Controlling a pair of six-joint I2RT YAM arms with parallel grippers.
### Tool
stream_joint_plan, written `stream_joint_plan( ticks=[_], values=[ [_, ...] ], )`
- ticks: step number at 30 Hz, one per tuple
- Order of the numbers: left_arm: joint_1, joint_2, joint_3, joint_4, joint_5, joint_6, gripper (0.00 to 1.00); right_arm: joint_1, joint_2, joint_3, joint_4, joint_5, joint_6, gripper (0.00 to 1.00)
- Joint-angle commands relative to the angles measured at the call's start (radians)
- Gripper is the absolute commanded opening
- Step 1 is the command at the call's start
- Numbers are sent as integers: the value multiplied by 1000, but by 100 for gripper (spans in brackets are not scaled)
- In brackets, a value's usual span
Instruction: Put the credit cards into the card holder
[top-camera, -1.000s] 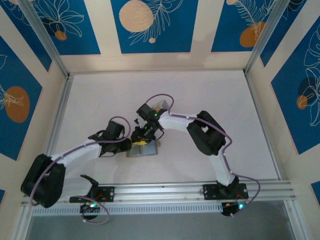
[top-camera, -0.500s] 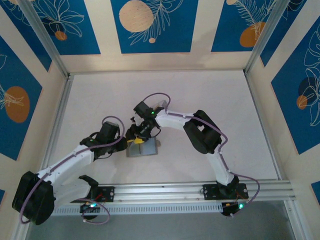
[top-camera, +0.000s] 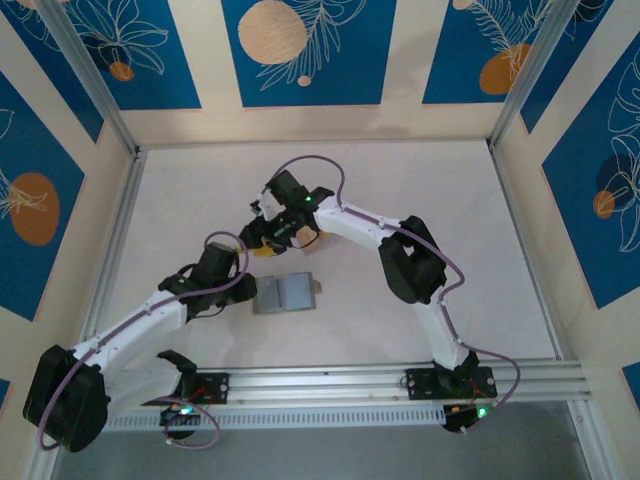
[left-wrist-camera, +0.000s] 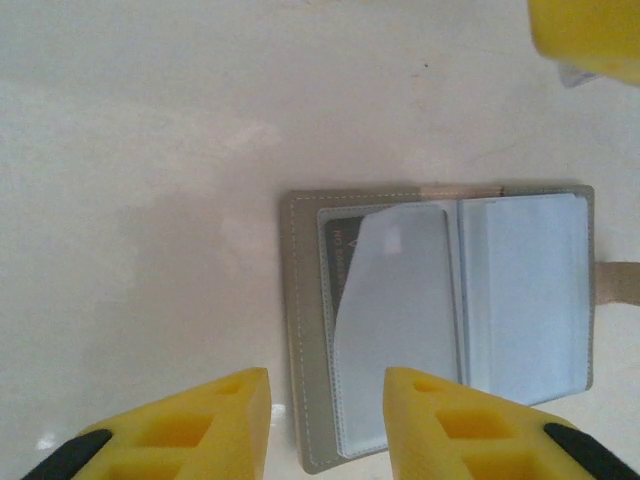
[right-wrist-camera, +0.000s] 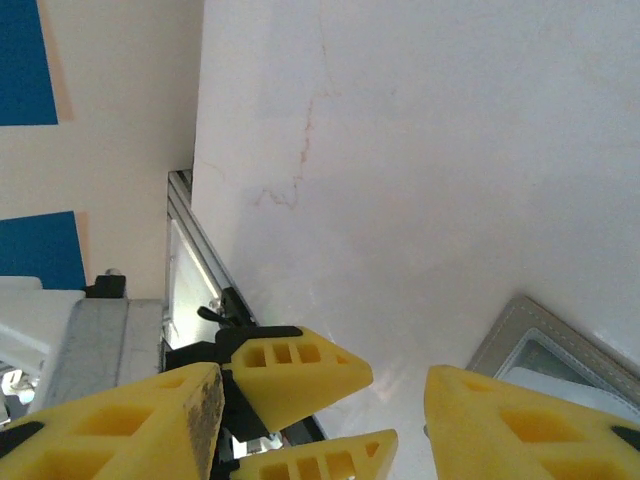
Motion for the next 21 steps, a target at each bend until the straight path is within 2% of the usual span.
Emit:
stream_joint_plan(
  ticks=[1, 3, 5, 8, 10, 11, 16, 21],
  values=[
    [-7, -15, 30, -13, 60, 29, 33, -2, -11, -1, -49, 15, -27, 56],
    [-14, -2, 40, 9, 97, 47, 31, -10, -58, -41, -70, 100, -33, 53],
    [-24, 43, 66, 20, 124, 62, 28, -9, -100, -82, -124, 198, -47, 45],
    [-36, 122, 88, 59, 154, 65, 21, 9, -171, -211, -133, 276, -47, 15],
    [-39, 158, 91, 86, 156, 59, 19, 29, -214, -294, -137, 343, -36, 3],
    [-40, 177, 93, 94, 153, 58, 18, 35, -235, -341, -133, 368, -25, 0],
    [-53, 276, 108, 144, 161, 74, 17, 50, -283, -526, -46, 366, 40, 0],
    [-63, 362, 119, 161, 140, 90, 16, 75, -252, -552, -65, 433, 58, 0]
  ],
)
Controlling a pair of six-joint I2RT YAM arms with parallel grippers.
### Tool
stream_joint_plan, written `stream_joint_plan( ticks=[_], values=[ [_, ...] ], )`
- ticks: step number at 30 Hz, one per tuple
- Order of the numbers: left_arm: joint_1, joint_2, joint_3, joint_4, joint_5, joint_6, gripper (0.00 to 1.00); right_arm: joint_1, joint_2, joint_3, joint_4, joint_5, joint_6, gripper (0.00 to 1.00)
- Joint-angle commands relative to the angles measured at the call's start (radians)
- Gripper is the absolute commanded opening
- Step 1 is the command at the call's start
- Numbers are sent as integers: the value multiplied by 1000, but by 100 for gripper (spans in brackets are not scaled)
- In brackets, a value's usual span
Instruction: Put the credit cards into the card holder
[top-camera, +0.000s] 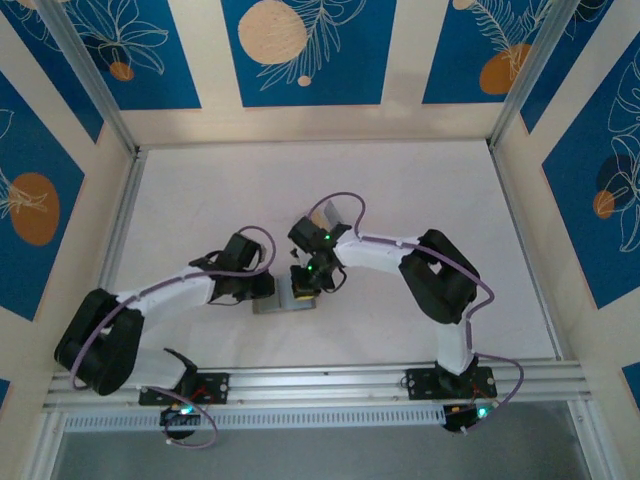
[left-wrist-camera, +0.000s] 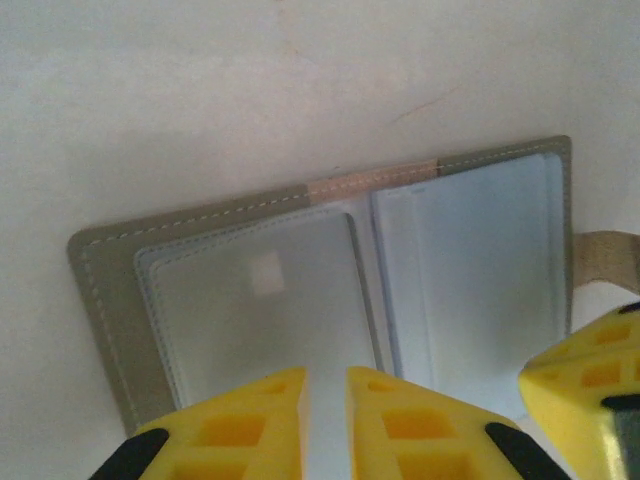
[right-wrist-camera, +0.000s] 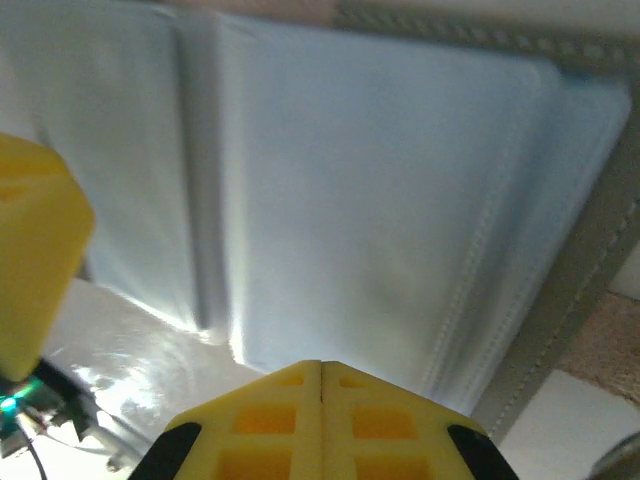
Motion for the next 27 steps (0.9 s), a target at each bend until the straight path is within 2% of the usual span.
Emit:
stream_joint_plan(
  ticks=[1, 8, 15, 20, 24, 27],
  values=[
    [-11, 36, 21, 10, -23, 31, 16, 7, 10, -9, -4, 74, 32, 0],
    [-11, 44, -24, -4, -107, 33, 16, -36, 24, -39, -34, 139, 33, 0],
    [-12, 12, -46, 1, -90, 33, 16, -65, 27, -49, -28, 135, 23, 0],
    [-13, 26, -67, 30, -66, 29, 16, -65, -30, -32, -22, 120, -8, 0],
    [-14, 39, -76, 53, -55, 22, 16, -91, -116, 16, -48, 118, -62, 15],
    [-14, 54, -79, 70, -51, 20, 15, -149, -164, 87, -114, 184, -98, 22]
  ],
)
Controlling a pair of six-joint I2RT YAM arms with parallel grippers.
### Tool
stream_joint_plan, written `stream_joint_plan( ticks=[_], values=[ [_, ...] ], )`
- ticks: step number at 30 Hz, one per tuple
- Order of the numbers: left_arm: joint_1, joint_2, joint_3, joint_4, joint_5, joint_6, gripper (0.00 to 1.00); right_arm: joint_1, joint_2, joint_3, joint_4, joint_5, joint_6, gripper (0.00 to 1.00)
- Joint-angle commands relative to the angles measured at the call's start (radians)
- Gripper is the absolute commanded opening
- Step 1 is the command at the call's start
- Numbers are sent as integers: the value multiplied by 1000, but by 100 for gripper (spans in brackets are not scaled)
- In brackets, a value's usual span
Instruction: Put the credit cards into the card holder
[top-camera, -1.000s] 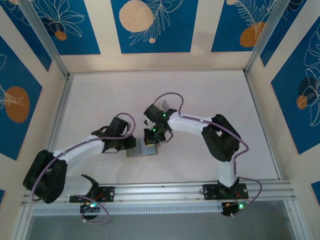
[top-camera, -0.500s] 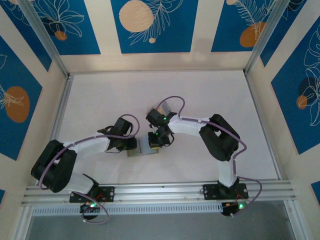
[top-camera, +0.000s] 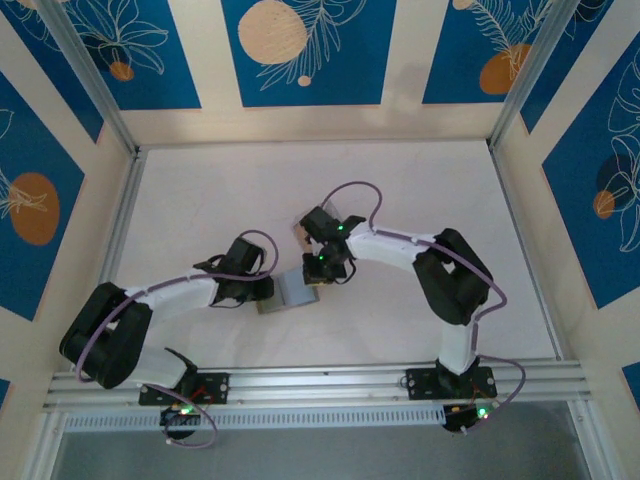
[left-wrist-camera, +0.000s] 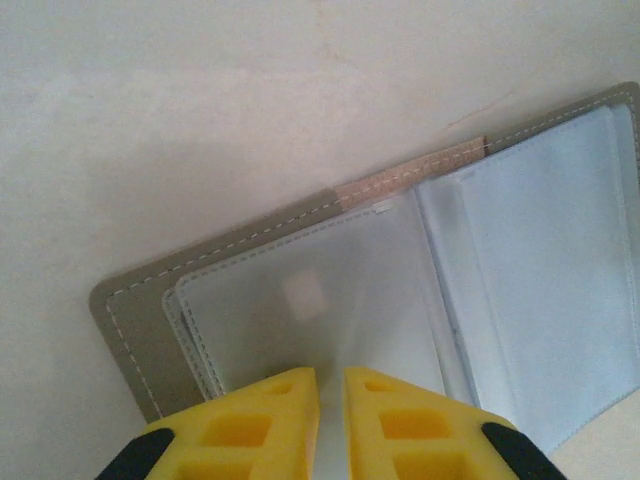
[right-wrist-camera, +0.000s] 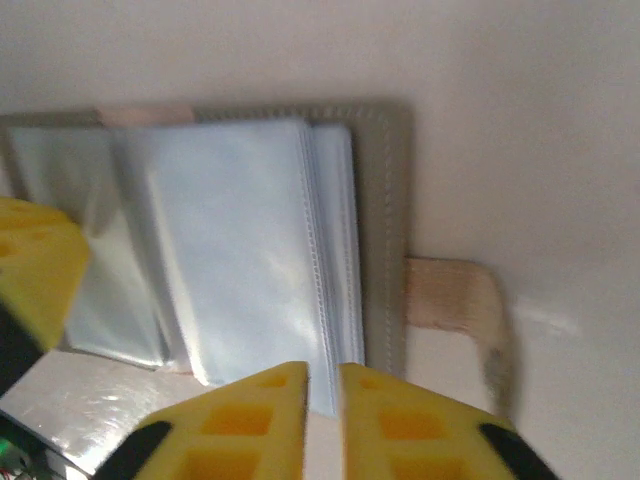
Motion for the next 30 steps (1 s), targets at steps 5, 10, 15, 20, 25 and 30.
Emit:
stream_joint_plan(
  ticks=[5, 10, 15, 20, 25, 30],
  values=[
    [-13, 45, -34, -3, 10, 1, 15, -146, -47, 258, -181, 217, -124, 25],
    [-15, 46, -35, 2, 10, 0, 15, -213, 88, 430, -232, 274, -173, 29],
    [-16, 42, -40, 6, 12, -3, 15, -256, 210, 575, -266, 263, -212, 35],
    [-17, 40, -43, 7, 13, -4, 15, -258, 312, 697, -318, 277, -245, 36],
    [-18, 37, -43, 7, 16, -5, 15, -257, 350, 725, -335, 284, -258, 35],
    [-17, 36, -43, 7, 17, -5, 15, -255, 367, 721, -344, 287, -262, 33]
  ],
)
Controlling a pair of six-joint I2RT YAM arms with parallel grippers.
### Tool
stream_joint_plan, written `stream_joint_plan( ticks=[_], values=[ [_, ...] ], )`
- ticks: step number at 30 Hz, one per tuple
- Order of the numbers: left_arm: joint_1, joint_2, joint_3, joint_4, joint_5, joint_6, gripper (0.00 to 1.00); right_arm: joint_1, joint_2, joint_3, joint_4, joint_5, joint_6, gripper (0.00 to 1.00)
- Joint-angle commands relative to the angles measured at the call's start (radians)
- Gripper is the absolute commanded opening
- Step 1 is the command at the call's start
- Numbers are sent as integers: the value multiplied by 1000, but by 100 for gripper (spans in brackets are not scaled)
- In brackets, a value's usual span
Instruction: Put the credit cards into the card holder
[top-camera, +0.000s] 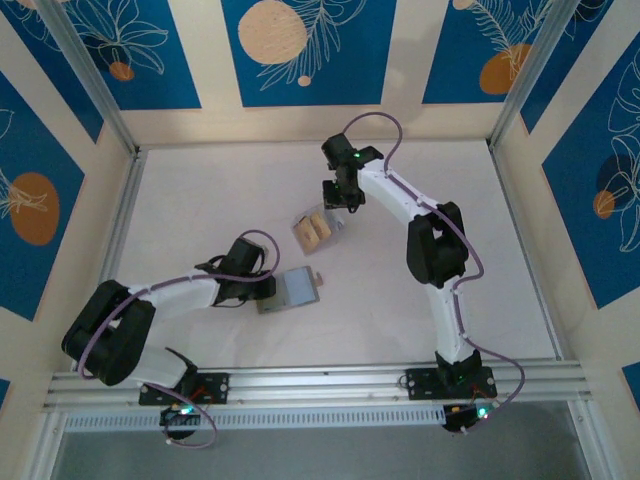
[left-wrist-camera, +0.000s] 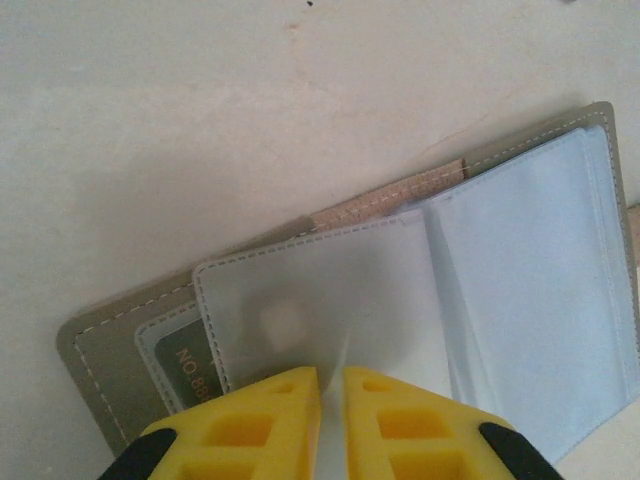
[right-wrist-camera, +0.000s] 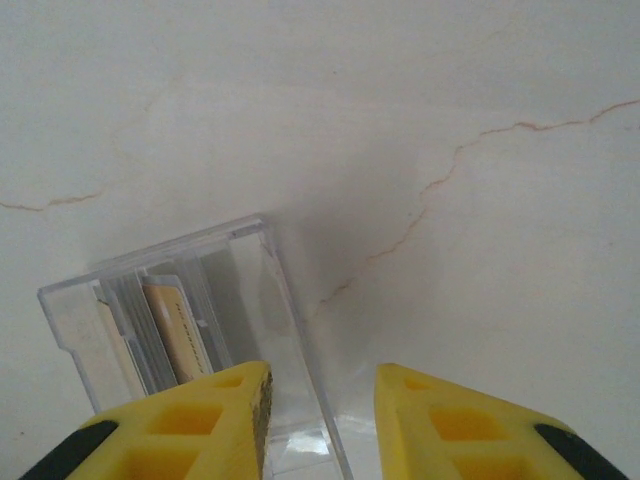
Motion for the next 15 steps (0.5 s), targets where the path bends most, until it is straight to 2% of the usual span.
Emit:
stream_joint_plan(
  ticks=[1, 7, 15],
  values=[
    [-13, 18, -34, -53, 7, -5, 15, 9, 23, 18, -34, 3, -22, 32],
    [-13, 14, -37, -53, 6, -9, 15, 15, 40, 28, -33, -54, -34, 30],
    [-14, 3, -37, -60, -6, -10, 14, 22, 46, 48, -47, -74, -44, 16]
  ],
)
